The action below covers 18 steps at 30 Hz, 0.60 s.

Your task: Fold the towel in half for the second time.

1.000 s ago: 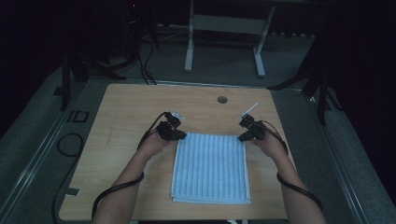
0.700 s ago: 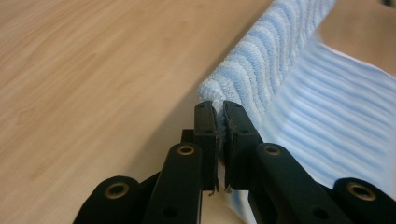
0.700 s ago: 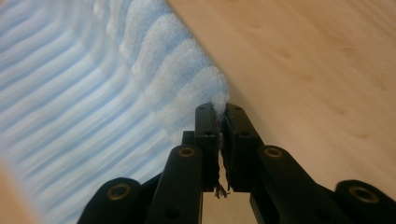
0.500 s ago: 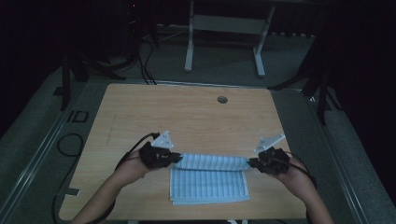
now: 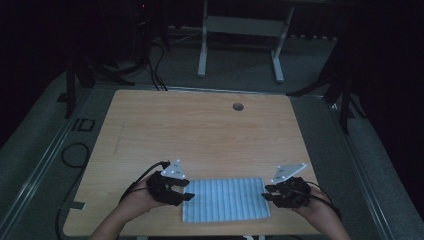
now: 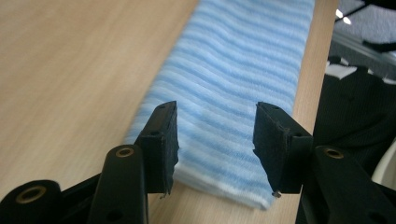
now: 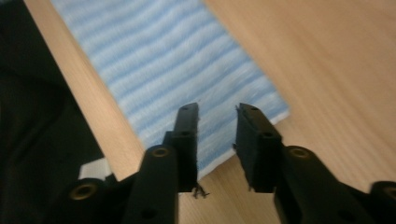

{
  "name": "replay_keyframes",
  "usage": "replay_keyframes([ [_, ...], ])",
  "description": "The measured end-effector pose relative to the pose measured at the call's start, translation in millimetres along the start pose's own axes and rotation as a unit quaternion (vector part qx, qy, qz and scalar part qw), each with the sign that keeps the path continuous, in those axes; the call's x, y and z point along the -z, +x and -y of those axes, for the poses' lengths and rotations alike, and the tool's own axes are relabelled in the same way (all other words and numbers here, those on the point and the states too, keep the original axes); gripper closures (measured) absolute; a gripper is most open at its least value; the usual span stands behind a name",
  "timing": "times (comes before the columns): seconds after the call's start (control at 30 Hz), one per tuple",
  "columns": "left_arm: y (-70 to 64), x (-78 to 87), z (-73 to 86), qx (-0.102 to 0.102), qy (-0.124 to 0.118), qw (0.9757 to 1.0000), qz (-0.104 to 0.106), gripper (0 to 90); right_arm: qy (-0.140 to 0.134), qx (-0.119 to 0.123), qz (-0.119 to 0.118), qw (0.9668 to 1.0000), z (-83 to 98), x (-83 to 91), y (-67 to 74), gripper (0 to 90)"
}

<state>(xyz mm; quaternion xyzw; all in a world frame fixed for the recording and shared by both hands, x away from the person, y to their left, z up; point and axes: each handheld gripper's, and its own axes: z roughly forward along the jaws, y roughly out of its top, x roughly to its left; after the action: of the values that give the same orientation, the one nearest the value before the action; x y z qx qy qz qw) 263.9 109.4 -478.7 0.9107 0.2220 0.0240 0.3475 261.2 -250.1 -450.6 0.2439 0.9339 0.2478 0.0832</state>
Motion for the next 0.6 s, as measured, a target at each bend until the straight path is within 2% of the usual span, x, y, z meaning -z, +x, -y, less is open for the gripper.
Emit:
replay_keyframes([
  [0.03, 0.0, 0.0, 0.0, 0.000, 0.000, 1.0000, 0.000, 50.1, 0.000, 0.000, 0.000, 1.0000, 0.0, 0.0, 0.0, 68.0],
  [0.13, -5.4, -20.9, 0.5, -0.003, 0.014, 0.9997, 0.020, 50.1, 0.019, 0.000, -0.014, 0.9997, 1.7, -23.6, 0.4, 67.3],
  [0.27, -7.9, -41.8, 1.3, -0.002, 0.034, 0.9989, 0.033, 49.8, 0.042, 0.000, -0.022, 0.9989, 2.9, -44.8, -2.0, 65.4],
  [0.43, -4.9, -54.7, 1.5, 0.005, 0.051, 0.9985, 0.020, 46.2, 0.043, -0.001, -0.025, 0.9988, 0.6, -57.2, -8.4, 64.0],
  [0.47, -2.3, -61.5, 2.4, -0.003, 0.071, 0.9975, 0.003, 46.2, 0.047, 0.003, -0.020, 0.9987, -0.1, -60.2, -9.1, 64.1],
  [0.5, -0.4, -63.1, 3.0, 0.000, 0.072, 0.9974, 0.006, 47.0, 0.067, 0.006, -0.011, 0.9977, -1.8, -70.7, -12.0, 64.0],
  [0.6, 6.4, -62.5, 3.8, 0.011, 0.070, 0.9975, 0.001, 49.1, 0.069, 0.004, -0.016, 0.9975, -3.3, -81.7, -16.1, 64.1],
])
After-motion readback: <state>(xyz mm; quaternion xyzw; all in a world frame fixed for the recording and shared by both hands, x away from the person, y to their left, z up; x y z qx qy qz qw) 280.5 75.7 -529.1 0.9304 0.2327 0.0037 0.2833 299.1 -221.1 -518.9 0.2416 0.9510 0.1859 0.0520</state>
